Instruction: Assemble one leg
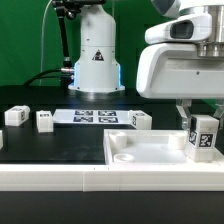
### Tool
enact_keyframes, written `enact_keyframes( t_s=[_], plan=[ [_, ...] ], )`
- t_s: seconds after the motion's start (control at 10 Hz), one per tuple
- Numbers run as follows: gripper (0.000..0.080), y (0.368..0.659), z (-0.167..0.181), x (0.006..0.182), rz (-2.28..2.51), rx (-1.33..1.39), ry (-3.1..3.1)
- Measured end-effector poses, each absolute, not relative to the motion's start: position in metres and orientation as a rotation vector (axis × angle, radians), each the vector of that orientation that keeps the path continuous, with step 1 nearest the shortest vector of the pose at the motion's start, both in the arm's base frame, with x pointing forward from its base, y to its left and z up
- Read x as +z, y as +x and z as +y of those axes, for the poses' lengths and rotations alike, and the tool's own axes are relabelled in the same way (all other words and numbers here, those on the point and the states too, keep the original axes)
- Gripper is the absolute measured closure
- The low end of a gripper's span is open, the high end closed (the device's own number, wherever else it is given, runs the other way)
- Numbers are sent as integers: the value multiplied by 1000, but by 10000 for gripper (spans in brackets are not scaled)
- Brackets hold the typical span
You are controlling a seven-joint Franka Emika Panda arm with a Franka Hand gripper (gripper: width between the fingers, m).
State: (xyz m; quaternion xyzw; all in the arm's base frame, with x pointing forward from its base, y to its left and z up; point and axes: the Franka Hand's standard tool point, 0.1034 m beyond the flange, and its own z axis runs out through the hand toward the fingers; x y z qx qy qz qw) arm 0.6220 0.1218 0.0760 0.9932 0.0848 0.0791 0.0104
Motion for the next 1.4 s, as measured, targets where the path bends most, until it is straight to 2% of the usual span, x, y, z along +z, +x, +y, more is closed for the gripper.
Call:
enact_keyframes(
  t_s=[0.2, 0.7, 1.1, 1.4],
  plan=[
    [509, 622, 122, 76, 145, 249, 3115],
    [509, 620, 120, 74, -763, 264, 3075],
    [509, 618, 124, 74, -1526, 244, 2793],
    [509, 619, 121, 74, -1697, 236, 2712]
  ],
)
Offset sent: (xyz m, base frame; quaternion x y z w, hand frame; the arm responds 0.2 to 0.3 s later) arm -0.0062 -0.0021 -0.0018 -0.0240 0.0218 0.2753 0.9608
